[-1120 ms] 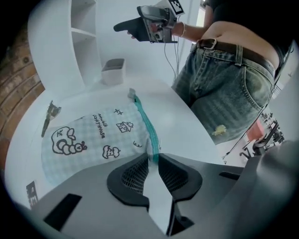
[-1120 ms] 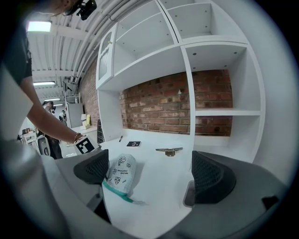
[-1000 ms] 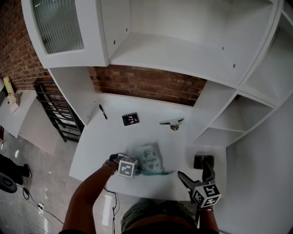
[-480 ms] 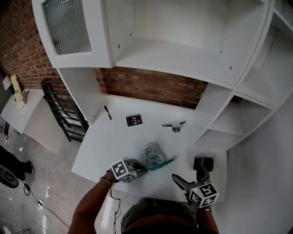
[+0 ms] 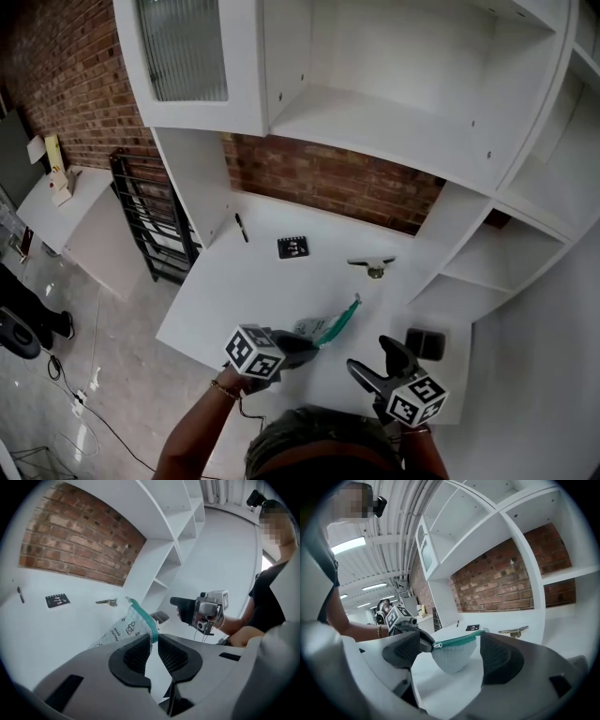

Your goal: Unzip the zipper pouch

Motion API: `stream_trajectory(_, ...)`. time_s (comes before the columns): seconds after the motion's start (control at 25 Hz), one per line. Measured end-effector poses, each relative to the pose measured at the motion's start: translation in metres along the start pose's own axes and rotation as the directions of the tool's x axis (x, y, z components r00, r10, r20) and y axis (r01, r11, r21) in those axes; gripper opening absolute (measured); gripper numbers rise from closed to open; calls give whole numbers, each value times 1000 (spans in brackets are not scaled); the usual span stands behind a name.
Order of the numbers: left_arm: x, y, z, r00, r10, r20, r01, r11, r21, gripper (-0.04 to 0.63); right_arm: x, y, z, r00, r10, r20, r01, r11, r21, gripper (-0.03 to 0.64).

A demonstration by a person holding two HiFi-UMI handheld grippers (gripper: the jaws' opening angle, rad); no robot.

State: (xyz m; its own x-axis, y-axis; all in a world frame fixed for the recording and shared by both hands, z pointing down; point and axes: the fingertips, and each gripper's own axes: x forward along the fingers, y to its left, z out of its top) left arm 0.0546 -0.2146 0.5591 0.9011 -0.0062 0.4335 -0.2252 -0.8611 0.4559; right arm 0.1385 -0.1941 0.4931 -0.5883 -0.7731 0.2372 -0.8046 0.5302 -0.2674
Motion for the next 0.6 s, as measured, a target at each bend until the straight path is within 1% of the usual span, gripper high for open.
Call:
stream_trajectory(0.12, -11, -10, 3, 999, 33, 38, -33, 999, -13, 54, 10, 13, 0, 999, 42, -20, -43, 998, -50, 382)
stream_trajectory(0.2, -18, -18, 2, 996, 57, 64, -55, 998, -34, 54, 18, 27, 0, 996, 82, -39, -86, 992, -93, 376)
stream_trajectory(0.32, -25, -31, -1, 992, 88, 93, -82, 995, -64, 54, 30, 56, -1, 980, 180, -80, -191, 968, -164, 340)
stream_trajectory(0.4, -31, -42, 2, 989, 87, 120, -79, 994, -73, 54, 37, 75, -3, 966, 235, -107, -253, 946, -203, 313)
stream_trajectory(0.48, -37, -52, 6, 984, 93, 151, -81, 993, -80, 54, 41, 86, -4, 957, 268, -111, -285, 938, -196, 296)
stream_trajectory(0.6, -49, -59, 10, 972, 117, 205, -97, 990, -102, 52, 37, 90, -1, 951, 300, -81, -308, 944, -119, 272)
